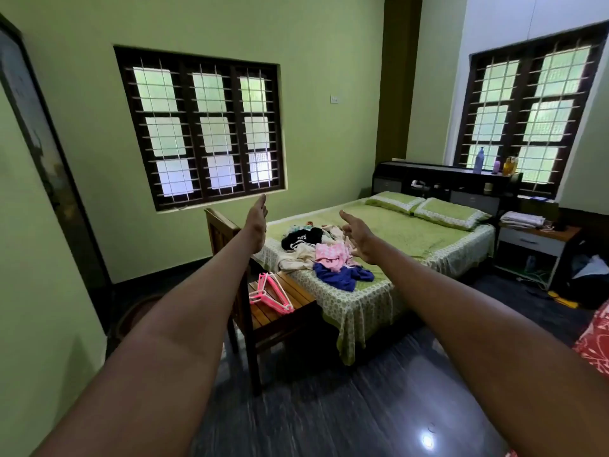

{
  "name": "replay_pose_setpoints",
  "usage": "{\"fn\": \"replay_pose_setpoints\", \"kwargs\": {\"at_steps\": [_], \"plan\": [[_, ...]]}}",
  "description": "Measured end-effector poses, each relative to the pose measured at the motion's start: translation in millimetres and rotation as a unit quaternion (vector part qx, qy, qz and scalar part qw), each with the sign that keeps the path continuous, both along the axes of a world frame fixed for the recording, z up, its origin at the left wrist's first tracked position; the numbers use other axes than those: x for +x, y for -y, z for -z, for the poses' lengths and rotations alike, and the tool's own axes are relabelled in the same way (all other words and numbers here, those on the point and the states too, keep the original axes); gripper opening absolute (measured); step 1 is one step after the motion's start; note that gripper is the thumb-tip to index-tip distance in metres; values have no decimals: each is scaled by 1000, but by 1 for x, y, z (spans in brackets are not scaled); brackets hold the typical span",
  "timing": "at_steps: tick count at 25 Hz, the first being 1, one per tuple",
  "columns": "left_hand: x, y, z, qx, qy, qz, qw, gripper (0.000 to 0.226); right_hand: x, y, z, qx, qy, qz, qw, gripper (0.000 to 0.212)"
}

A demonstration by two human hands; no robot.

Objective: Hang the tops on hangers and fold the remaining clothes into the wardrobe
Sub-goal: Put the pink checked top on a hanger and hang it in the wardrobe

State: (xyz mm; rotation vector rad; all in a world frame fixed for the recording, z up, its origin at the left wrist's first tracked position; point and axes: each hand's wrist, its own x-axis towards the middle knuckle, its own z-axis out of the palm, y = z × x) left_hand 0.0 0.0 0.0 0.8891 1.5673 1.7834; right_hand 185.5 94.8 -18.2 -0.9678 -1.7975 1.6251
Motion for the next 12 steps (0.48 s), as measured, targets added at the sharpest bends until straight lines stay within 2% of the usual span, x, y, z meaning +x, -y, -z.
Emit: {"fn": "replay_pose_setpoints", "kwargs": {"at_steps": [10, 12], "plan": [[-24, -148, 77, -51, 63, -11, 997, 51, -54, -149, 70, -53, 8, 16, 998, 53], [-37, -188, 94, -65, 53, -7, 996, 50, -72, -195, 87, -61, 13, 23, 998, 35]]}}
